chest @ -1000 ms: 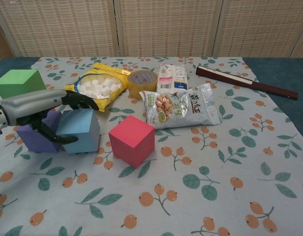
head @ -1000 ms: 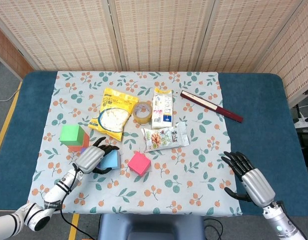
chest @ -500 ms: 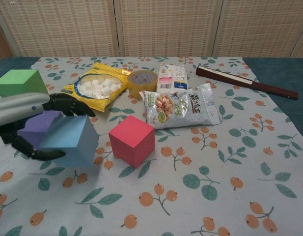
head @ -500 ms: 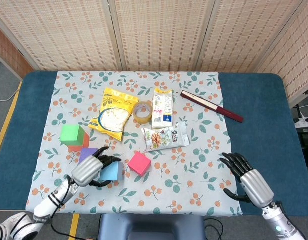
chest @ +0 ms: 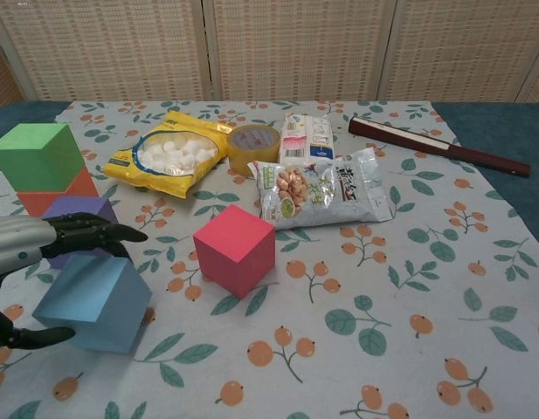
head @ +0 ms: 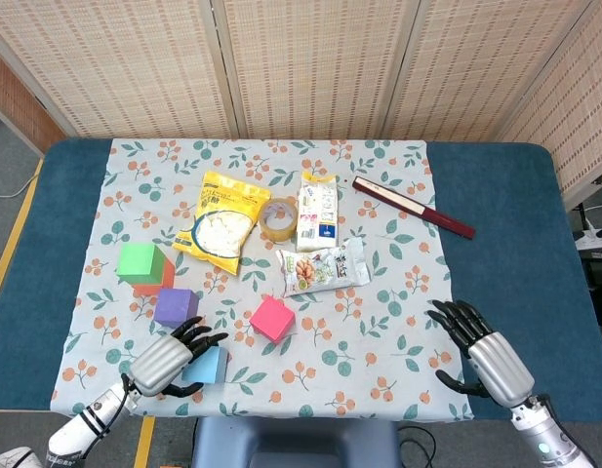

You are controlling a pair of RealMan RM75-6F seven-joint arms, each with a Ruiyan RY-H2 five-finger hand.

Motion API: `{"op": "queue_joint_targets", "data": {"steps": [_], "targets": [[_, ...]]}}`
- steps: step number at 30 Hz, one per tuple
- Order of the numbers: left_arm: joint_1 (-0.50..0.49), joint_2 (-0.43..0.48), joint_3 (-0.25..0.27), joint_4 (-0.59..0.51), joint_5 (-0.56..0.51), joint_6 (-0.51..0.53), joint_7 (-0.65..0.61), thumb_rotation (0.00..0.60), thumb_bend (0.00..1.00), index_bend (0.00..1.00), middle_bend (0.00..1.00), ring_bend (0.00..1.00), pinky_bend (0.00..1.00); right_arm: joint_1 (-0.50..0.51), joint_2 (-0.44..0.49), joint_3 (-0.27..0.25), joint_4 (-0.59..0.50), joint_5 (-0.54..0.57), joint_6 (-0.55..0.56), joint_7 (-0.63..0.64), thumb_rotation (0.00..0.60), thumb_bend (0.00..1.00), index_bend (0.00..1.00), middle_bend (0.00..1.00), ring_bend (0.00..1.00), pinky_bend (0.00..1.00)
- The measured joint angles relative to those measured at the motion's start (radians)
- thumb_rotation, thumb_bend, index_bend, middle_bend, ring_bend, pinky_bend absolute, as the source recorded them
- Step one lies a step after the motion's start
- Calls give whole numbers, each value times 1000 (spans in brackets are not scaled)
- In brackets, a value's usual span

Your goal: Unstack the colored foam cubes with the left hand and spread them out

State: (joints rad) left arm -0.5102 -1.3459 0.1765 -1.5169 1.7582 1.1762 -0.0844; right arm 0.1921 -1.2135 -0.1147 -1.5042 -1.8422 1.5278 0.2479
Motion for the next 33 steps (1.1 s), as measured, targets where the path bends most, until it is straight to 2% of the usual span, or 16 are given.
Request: {"op": "queue_joint_targets", "data": {"steps": [7,12,17,20,26,28,31,33], "targets": [[15,68,-2,-60,-13,16,25,600,328,0,0,0,0,-1,-5,3,2,5,-2,-10,600,179,0,0,0,0],[33,121,-16,-84,-26,59,37,600,299,0,0,0,0,0,-7,2,1,7,-6,-11,600,180,0,0,0,0],[68,159,-75,-71,-120,123,52,600,293,0,56,130,0,0,-5,2,0,7,-3,-7,600,179,0,0,0,0],[85,170,-130,-34,-203,143,37,600,312,0,56,136,0,1,-7,2,2,7,-9,-10,600,179,0,0,0,0],[82,163,-204,79,-292,113,-48,600,313,0,57,258,2,-1,-9,3,0,8,-4,-14,600,180,0,0,0,0],[73,151,-220,111,-306,90,-58,600,314,0,56,223,2,-1,-8,3,0,9,-5,-14,600,180,0,0,0,0],[54,127,-240,175,-325,71,-68,600,322,0,24,61,1,-1,-7,7,0,12,-1,-16,600,180,0,0,0,0],[39,123,-245,196,-333,34,-95,600,335,0,3,9,0,-3,-6,13,1,17,7,-17,600,180,0,0,0,0]]}}
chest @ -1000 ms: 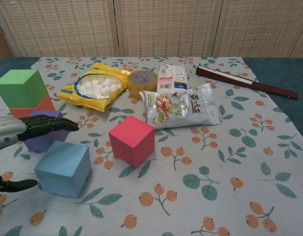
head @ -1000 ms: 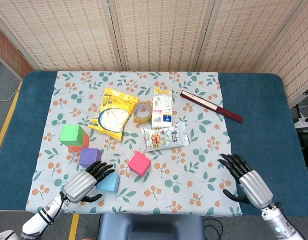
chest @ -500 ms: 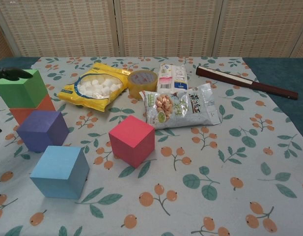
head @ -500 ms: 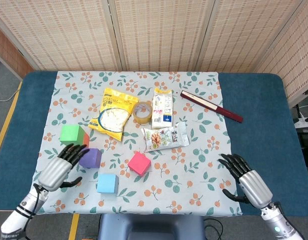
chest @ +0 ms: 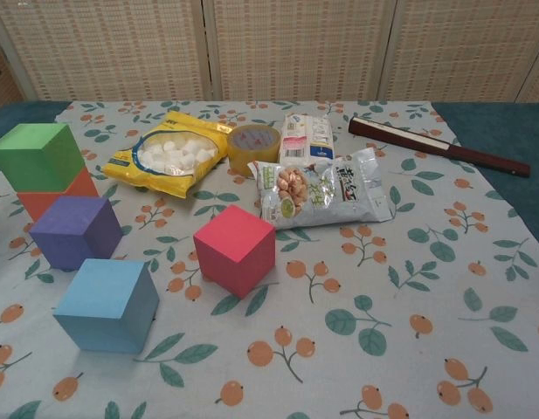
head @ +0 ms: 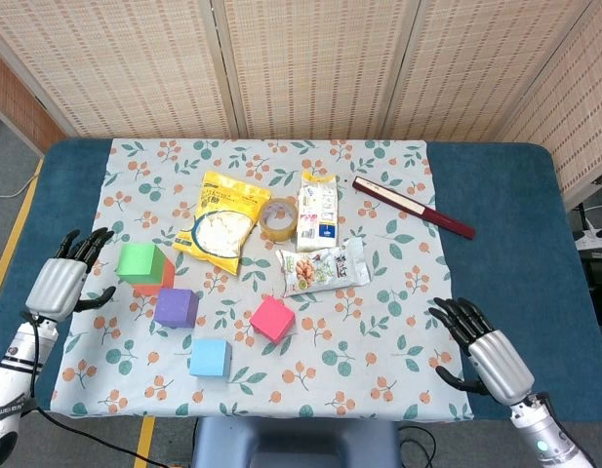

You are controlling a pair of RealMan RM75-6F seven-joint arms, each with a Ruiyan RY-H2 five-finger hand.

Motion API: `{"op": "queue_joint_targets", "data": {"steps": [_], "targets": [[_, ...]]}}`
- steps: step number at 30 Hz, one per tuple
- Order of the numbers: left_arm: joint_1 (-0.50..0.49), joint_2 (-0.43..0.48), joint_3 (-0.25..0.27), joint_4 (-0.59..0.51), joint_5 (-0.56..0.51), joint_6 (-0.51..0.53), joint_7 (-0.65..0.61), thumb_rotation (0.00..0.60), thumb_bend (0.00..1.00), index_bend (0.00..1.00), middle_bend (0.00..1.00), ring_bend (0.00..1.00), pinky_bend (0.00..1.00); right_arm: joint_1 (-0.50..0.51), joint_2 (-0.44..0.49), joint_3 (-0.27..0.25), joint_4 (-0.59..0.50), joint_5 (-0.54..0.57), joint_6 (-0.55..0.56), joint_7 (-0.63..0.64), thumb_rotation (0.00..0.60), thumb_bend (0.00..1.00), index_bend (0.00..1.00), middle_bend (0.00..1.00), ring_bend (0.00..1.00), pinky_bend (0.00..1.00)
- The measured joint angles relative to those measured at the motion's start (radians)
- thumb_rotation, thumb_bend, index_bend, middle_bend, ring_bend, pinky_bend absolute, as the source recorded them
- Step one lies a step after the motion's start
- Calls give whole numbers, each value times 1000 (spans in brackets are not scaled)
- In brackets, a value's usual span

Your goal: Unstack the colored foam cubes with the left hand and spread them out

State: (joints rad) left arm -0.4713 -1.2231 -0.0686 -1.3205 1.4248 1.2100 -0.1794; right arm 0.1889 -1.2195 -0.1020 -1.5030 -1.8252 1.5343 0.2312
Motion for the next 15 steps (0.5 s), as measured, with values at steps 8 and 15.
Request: {"op": "queue_joint_targets", "data": {"steps": [8,15], "targets": [[-91,-16,-4,20,1,-206,-102,600,325,0,0,0,0,3,-6,9,7,21,-17,-6,600,179,0,0,0,0],[-134,-63,-14,54,6,-248,-115,600,309,0,8,15,0,3,-7,13,9,27,-20,-8,600,180,0,0,0,0]]}}
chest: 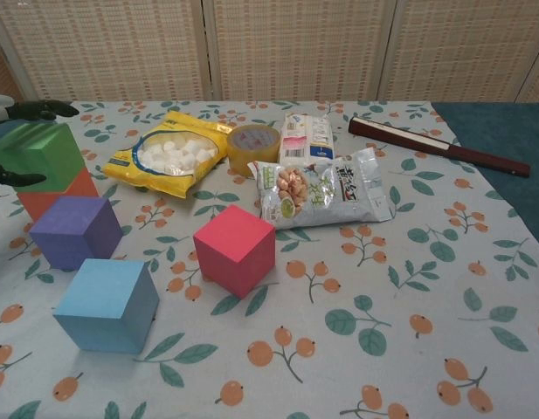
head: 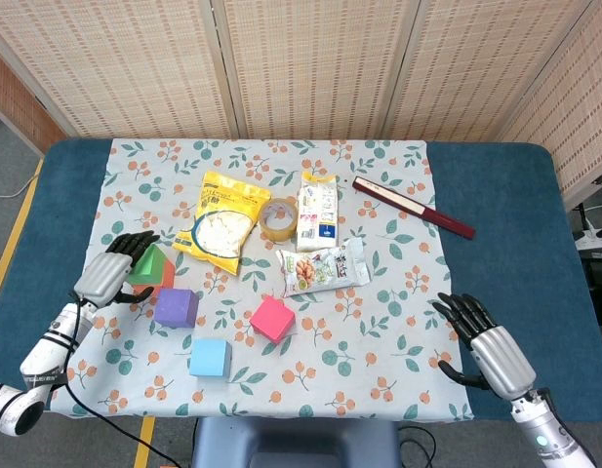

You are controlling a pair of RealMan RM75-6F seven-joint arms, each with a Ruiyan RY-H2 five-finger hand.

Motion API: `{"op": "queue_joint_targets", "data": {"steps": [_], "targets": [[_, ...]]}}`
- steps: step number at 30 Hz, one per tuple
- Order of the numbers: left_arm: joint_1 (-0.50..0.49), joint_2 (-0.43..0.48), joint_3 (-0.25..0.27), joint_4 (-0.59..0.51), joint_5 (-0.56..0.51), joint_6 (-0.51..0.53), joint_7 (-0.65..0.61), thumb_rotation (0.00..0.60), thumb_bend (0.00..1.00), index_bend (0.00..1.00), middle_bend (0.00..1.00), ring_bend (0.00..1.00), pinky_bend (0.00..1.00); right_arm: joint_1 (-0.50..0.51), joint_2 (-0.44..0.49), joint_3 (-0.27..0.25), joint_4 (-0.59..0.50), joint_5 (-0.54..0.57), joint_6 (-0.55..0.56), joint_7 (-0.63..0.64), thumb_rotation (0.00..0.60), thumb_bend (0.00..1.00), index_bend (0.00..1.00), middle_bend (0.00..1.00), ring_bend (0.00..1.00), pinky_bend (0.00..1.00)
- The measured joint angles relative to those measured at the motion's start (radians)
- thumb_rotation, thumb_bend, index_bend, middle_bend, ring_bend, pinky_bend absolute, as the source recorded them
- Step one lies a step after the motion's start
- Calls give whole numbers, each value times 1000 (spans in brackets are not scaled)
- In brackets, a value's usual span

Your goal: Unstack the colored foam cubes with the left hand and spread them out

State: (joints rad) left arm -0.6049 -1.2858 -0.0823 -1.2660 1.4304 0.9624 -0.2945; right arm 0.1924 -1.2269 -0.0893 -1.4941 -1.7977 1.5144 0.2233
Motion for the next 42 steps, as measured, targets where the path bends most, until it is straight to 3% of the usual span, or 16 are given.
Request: {"op": "queue_joint_targets", "data": {"steps": [3,5,7,11,20,28,42], "targets": [[-13,-26,-9,34,-7,-11,-1,600,296,89,148,135,42,-1,1,3,0,3,4,1,600,179,0,0,0,0],[-18,-42,-15,50,-11,-12,-11,600,319,264,342,251,115,-1,2,5,0,5,4,1,600,179,0,0,0,0],[-20,-52,-19,60,-9,-3,-18,600,347,372,485,333,159,-1,1,5,1,7,1,1,600,179,0,0,0,0],[-24,-80,-26,103,1,23,-28,600,417,477,600,429,207,1,0,6,2,13,-6,1,600,179,0,0,0,0],[-66,-132,-61,144,25,69,-33,600,451,493,618,466,282,3,-1,9,3,20,-13,3,600,179,0,0,0,0],[-138,-189,-55,109,80,42,-24,600,447,492,612,466,298,5,3,13,4,25,-14,17,600,180,0,0,0,0],[-228,-406,-27,246,78,-52,57,600,424,487,605,462,271,9,25,11,0,22,-6,68,600,179,0,0,0,0]]}}
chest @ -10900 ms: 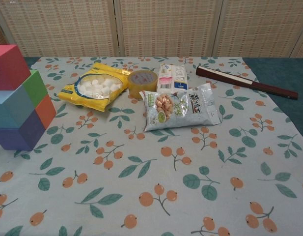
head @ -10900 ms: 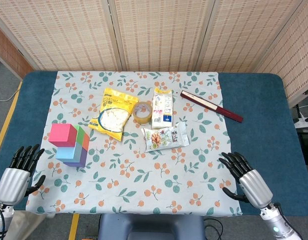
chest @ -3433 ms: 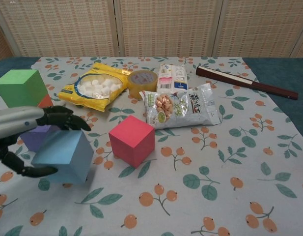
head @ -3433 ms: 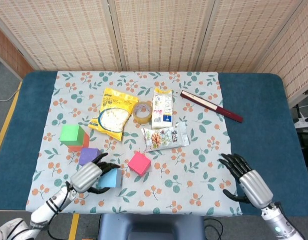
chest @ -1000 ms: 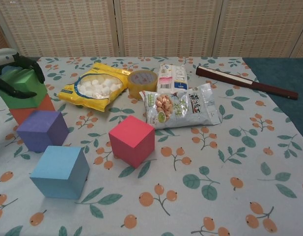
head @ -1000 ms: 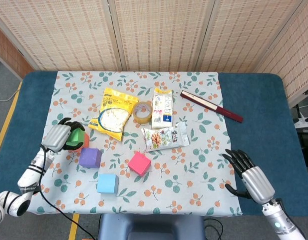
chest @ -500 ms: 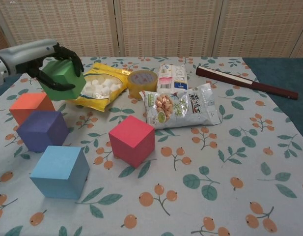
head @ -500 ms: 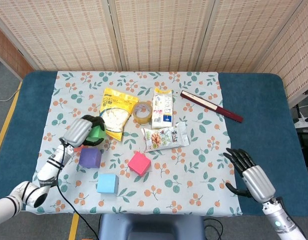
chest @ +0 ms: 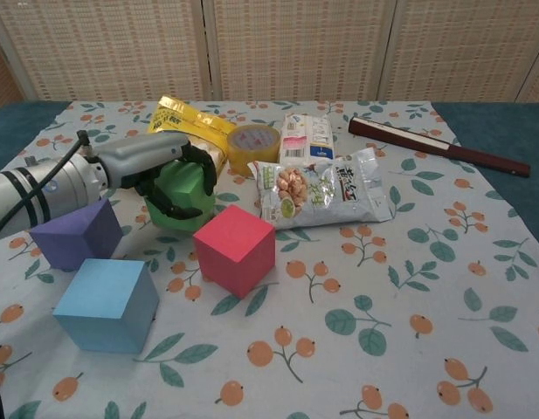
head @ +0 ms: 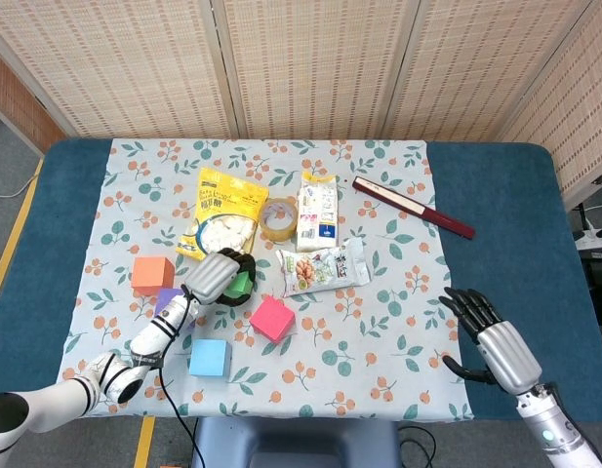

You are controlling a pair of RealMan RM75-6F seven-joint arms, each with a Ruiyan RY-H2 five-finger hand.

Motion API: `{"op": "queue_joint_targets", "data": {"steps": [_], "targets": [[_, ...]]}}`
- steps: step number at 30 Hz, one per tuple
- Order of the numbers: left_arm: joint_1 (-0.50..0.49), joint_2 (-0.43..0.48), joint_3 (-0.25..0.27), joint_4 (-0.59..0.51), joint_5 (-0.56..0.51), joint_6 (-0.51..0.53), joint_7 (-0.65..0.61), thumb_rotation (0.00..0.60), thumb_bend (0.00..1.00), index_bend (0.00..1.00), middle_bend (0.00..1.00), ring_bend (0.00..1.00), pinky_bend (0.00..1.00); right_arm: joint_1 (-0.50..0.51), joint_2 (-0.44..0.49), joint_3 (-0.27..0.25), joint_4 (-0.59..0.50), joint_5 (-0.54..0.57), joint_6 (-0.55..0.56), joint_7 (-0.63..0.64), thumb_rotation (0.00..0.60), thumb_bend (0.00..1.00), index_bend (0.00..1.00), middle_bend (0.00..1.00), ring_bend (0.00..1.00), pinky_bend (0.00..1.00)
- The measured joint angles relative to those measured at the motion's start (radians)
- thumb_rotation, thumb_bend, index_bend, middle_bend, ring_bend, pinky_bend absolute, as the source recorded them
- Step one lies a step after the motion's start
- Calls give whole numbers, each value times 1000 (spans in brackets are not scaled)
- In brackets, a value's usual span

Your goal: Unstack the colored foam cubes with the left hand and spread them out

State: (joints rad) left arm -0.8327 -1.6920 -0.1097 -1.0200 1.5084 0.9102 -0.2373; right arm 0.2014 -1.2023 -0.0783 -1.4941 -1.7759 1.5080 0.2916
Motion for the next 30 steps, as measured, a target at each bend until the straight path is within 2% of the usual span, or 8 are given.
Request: {"op": "queue_joint_targets", "data": {"steps": [5,9,12,14,17,21,30], "targets": [[-5,-29,16,36,-3,-13,-19,600,413,479,595,457,259,-1,7,0,-3,-1,4,11,600,180,0,0,0,0],[-12,-48,23,60,3,-13,-35,600,397,440,544,414,198,-1,9,-3,-6,-6,6,13,600,179,0,0,0,0],[-15,-55,25,72,6,-7,-34,600,359,268,340,231,72,-1,9,-4,-6,-8,6,12,600,179,0,0,0,0],[-14,-56,25,74,9,7,-27,600,349,122,203,114,39,-1,9,-4,-5,-7,4,12,600,180,0,0,0,0],[-11,-49,27,63,12,23,-21,600,341,10,76,21,23,0,7,-4,-4,-6,-1,13,600,180,0,0,0,0],[-7,-27,31,20,12,26,-18,600,333,0,9,0,18,2,4,-5,-3,-7,-4,11,600,179,0,0,0,0],[7,52,38,-120,3,33,46,600,337,0,0,0,15,-3,8,-12,-8,-26,13,11,600,179,0,0,0,0]]}}
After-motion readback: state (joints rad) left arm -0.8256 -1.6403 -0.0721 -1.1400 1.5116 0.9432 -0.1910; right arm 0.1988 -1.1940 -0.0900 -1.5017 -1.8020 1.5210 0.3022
